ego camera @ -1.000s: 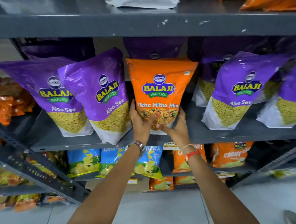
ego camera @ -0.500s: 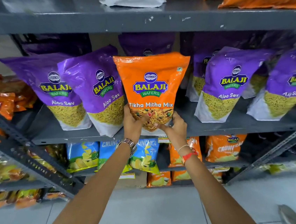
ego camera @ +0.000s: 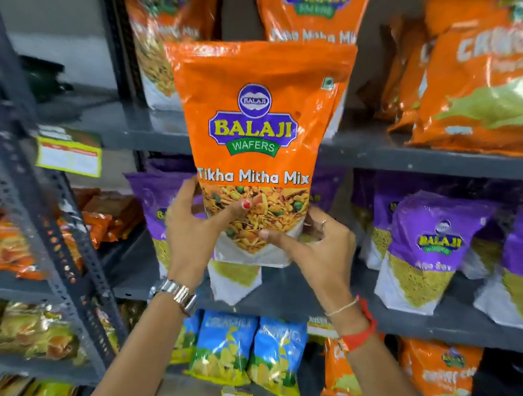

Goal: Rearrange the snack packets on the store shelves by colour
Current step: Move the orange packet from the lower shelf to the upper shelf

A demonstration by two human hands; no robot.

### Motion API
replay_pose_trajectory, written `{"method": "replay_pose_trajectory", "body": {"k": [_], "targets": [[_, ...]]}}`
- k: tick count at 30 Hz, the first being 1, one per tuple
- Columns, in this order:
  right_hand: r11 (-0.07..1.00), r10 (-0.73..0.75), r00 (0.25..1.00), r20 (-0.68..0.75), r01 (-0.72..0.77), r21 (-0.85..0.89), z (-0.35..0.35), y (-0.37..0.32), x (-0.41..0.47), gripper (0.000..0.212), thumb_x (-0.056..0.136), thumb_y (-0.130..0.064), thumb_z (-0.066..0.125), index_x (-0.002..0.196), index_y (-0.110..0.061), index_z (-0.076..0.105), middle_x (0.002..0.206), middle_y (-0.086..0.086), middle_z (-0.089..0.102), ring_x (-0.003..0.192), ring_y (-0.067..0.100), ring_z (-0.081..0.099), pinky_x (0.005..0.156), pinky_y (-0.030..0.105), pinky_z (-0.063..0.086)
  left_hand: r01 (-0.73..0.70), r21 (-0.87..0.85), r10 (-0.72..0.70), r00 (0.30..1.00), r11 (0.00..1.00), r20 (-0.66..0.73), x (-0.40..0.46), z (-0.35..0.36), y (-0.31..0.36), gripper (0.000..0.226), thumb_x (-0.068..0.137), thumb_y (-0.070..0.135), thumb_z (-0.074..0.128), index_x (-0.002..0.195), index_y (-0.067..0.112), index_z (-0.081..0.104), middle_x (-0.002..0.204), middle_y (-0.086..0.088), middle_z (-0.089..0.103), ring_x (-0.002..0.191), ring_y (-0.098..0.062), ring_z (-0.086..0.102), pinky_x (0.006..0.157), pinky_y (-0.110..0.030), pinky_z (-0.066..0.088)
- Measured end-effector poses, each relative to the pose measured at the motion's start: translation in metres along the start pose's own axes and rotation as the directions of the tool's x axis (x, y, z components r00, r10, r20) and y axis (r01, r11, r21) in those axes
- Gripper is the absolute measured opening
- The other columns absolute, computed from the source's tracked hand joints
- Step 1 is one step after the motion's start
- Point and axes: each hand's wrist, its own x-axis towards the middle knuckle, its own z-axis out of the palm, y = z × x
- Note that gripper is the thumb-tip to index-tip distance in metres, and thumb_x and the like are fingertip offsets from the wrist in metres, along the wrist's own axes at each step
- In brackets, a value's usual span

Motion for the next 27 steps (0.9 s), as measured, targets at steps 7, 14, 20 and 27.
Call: {"method": "replay_pose_trajectory", "body": {"k": [7,14,20,27], "targets": [[0.982,-0.178,0.984,-0.015,0.179,0.064,0.047,-0.075,0.071,0.064,0.043,-0.073,0.077,0.09,-0.03,0.072,0.078,0.002,0.078,0.076,0.018,0.073,0.072,0.047,0.059,-0.114,0.102,0.124,0.988,0.988,-0.096,0.09,-0.043,0.061,0.053,0.047,0.055,0.082,0.09,0.027,0.069,0.091,0.004,0.075,0.086,-0.016,0.07,0.083,-0.047,0.057],[0.977,-0.211,0.977,0.023,0.211,0.031,0.099,-0.129,0.135,0.04,0.048,-0.059,0.084,0.05,-0.028,0.058,0.047,-0.005,0.059,0.043,0.004,0.048,0.045,0.022,0.038,-0.077,0.259,0.111,0.987,0.963,-0.116,0.174,-0.075,0.096,0.058,0.042,0.063,0.076,0.084,0.024,0.069,0.081,0.004,0.074,0.08,-0.02,0.07,0.078,-0.05,0.057],[0.983,-0.182,0.978,0.103,0.179,0.04,0.14,-0.131,0.169,0.055,0.047,-0.063,0.082,0.073,-0.015,0.072,0.067,-0.001,0.073,0.066,0.012,0.068,0.057,0.031,0.051,-0.032,0.303,0.069,0.991,0.952,-0.112,0.22,-0.087,0.086,0.03,0.059,0.046,0.079,0.073,0.025,0.063,0.074,0.007,0.069,0.07,-0.015,0.066,0.075,-0.044,0.058],[0.992,-0.13,0.984,0.125,0.13,0.008,0.163,-0.12,0.182,0.057,0.048,-0.062,0.082,0.057,-0.01,0.058,0.05,-0.003,0.055,0.048,0.01,0.049,0.043,0.025,0.031,0.023,0.323,0.026,0.989,0.946,-0.147,0.241,-0.092,0.056,0.031,0.058,0.049,0.078,0.072,0.028,0.061,0.074,0.01,0.068,0.075,-0.017,0.068,0.078,-0.046,0.058]]}}
